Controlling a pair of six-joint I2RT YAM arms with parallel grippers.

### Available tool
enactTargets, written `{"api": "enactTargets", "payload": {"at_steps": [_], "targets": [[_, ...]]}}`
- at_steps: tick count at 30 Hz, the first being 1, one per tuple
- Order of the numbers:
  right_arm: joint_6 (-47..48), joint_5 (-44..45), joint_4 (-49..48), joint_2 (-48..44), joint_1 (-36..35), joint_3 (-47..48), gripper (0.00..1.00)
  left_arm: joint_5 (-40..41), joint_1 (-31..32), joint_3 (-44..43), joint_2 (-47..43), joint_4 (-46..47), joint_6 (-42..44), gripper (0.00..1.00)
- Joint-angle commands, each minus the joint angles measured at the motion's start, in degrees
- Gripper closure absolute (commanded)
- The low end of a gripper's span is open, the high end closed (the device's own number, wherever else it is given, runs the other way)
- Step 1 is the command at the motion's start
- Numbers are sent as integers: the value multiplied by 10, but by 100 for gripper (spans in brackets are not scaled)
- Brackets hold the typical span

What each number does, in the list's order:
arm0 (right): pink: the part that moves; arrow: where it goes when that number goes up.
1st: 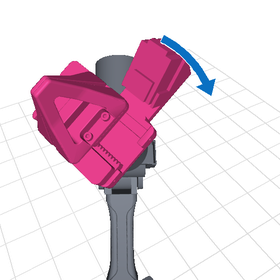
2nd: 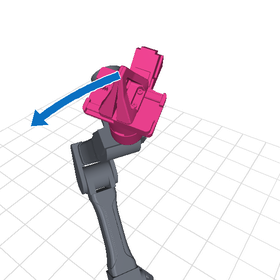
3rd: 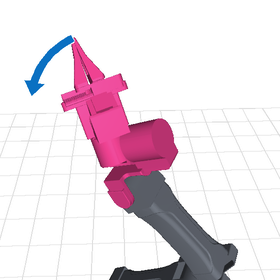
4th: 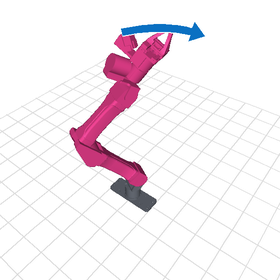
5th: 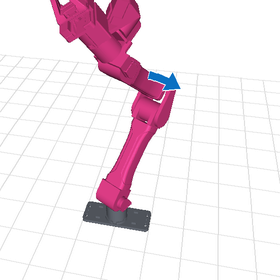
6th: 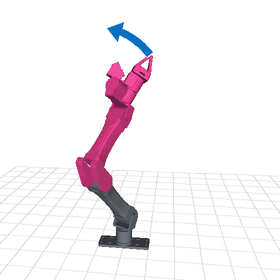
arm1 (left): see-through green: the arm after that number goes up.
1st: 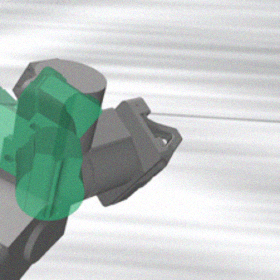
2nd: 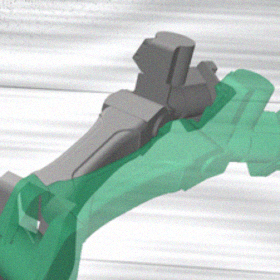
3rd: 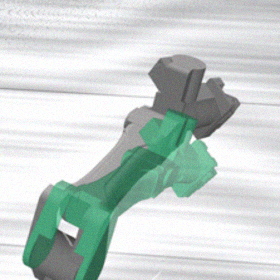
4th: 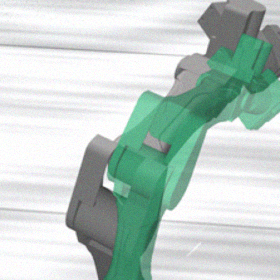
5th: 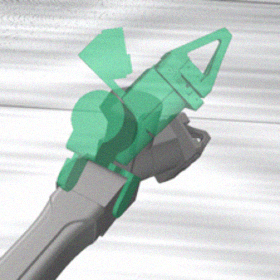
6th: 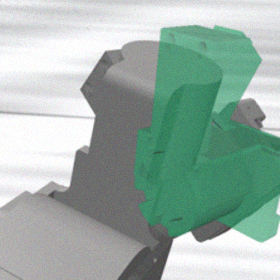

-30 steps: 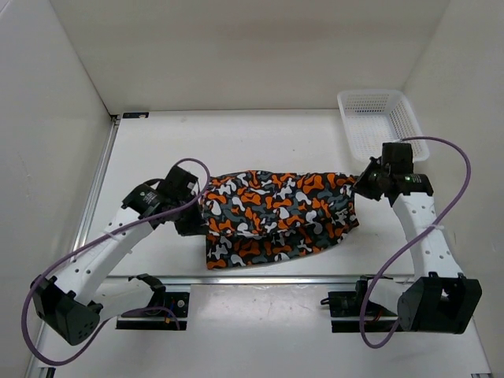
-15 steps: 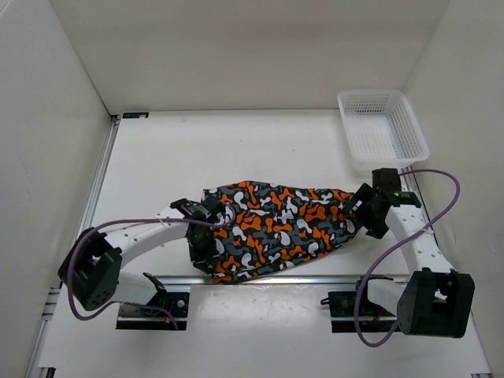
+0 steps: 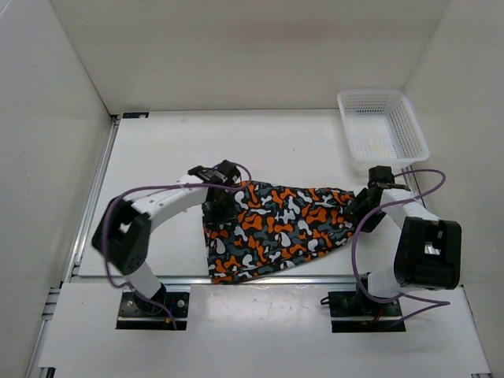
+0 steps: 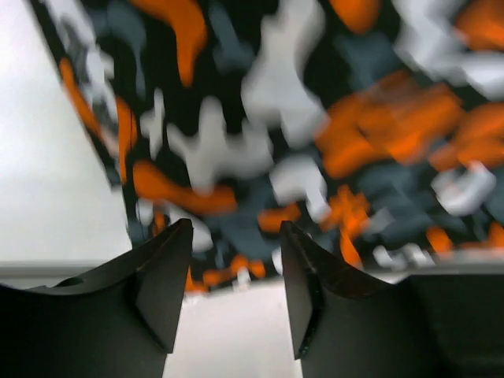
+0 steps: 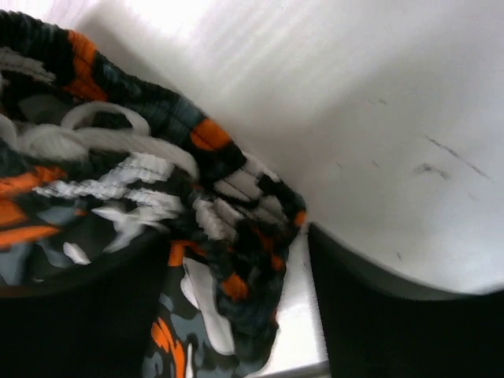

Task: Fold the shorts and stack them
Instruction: Fold the shorts

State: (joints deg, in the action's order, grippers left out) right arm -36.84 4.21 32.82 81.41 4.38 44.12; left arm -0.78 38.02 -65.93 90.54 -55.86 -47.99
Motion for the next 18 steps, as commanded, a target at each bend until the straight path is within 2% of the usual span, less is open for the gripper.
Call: {"api": "enactTargets", "payload": {"at_steps": [1, 2, 3, 5, 6, 9, 10, 14, 18], "targets": [[5, -15, -54, 19, 8, -3, 41, 10, -13, -22, 71, 32, 19, 42], [5, -22, -64, 33, 8, -3, 45, 10, -19, -22, 99, 42, 19, 42], [5, -29, -70, 40, 8, -3, 57, 10, -24, -27, 111, 48, 25, 43], [5, -29, -70, 46, 8, -3, 65, 4, -30, -32, 133, 53, 25, 43], [5, -29, -76, 46, 8, -3, 75, 4, -37, -38, 151, 53, 31, 43], [5, -34, -76, 46, 8, -3, 89, 4, -53, -45, 170, 53, 36, 43], [5, -34, -76, 46, 8, -3, 99, 4, -58, -51, 170, 53, 41, 43], [5, -39, -76, 29, 8, -3, 99, 4, -87, -70, 176, 53, 70, 45], [5, -11, -54, -19, 8, -3, 99, 4, -100, -76, 120, 24, 88, 45]]}}
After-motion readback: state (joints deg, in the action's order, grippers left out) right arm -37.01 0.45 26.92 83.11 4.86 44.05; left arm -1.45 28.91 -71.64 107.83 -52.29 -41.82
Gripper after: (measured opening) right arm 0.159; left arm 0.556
